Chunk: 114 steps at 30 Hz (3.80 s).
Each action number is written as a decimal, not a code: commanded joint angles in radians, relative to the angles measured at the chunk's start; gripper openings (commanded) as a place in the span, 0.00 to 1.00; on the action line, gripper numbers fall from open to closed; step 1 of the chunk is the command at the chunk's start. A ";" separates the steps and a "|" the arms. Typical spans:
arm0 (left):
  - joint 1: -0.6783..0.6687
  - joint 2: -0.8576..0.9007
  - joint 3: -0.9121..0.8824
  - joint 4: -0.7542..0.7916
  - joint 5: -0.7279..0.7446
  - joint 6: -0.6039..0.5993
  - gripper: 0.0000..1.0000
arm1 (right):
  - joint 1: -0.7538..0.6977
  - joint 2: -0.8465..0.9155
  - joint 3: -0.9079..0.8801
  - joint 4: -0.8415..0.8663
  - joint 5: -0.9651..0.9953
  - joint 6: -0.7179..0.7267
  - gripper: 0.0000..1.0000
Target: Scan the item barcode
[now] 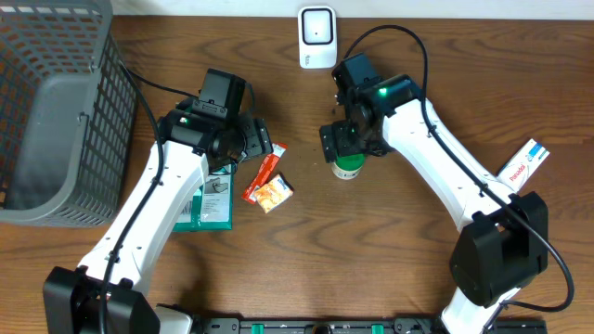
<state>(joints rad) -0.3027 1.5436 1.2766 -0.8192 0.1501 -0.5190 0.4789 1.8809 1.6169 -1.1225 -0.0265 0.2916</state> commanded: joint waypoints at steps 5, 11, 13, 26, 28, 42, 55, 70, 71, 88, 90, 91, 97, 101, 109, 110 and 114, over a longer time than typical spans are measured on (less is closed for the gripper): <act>0.003 0.005 -0.006 -0.003 -0.013 0.010 0.81 | -0.002 0.060 0.015 0.037 -0.035 -0.039 0.99; 0.003 0.005 -0.006 -0.003 -0.013 0.010 0.81 | -0.022 0.121 0.015 0.042 -0.031 -0.039 0.99; 0.003 0.005 -0.006 -0.003 -0.013 0.010 0.81 | -0.027 0.139 0.014 0.044 -0.031 -0.039 0.99; 0.003 0.005 -0.006 -0.003 -0.013 0.010 0.81 | -0.020 0.209 0.006 0.043 -0.031 0.019 0.88; 0.003 0.005 -0.006 -0.003 -0.013 0.010 0.82 | -0.020 0.209 0.006 0.044 -0.031 0.069 0.86; 0.003 0.005 -0.006 -0.003 -0.013 0.010 0.82 | -0.019 0.209 0.006 0.034 -0.031 0.273 0.70; 0.003 0.005 -0.006 -0.003 -0.013 0.010 0.81 | -0.023 0.209 0.006 0.023 -0.023 -0.031 0.52; 0.003 0.005 -0.006 -0.003 -0.013 0.010 0.81 | -0.022 0.204 0.034 0.008 0.044 -0.214 0.99; 0.003 0.005 -0.006 -0.003 -0.013 0.010 0.81 | -0.022 0.203 0.058 -0.008 0.044 -0.192 0.99; 0.003 0.005 -0.006 -0.003 -0.013 0.010 0.81 | -0.026 0.203 0.047 -0.045 -0.003 0.137 0.86; 0.003 0.005 -0.006 -0.003 -0.013 0.010 0.82 | -0.026 0.203 0.012 -0.010 -0.003 0.158 0.83; 0.003 0.005 -0.006 -0.003 -0.013 0.010 0.81 | -0.026 0.203 0.004 0.002 -0.003 0.158 0.81; 0.003 0.005 -0.006 -0.003 -0.013 0.010 0.81 | -0.027 0.203 0.003 0.033 0.003 0.060 0.74; 0.003 0.005 -0.006 -0.003 -0.013 0.010 0.81 | -0.027 0.203 0.003 0.034 0.013 -0.049 0.67; 0.003 0.005 -0.006 -0.003 -0.013 0.010 0.81 | -0.027 0.203 0.004 0.030 0.036 -0.158 0.76; 0.003 0.005 -0.006 -0.003 -0.013 0.010 0.82 | -0.027 0.202 0.006 0.030 0.042 -0.170 0.77; 0.003 0.005 -0.006 -0.003 -0.013 0.010 0.81 | -0.029 0.202 0.027 0.010 0.079 -0.177 0.85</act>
<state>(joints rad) -0.3027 1.5436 1.2766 -0.8188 0.1501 -0.5190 0.4614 2.0842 1.6203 -1.1019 0.0078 0.1551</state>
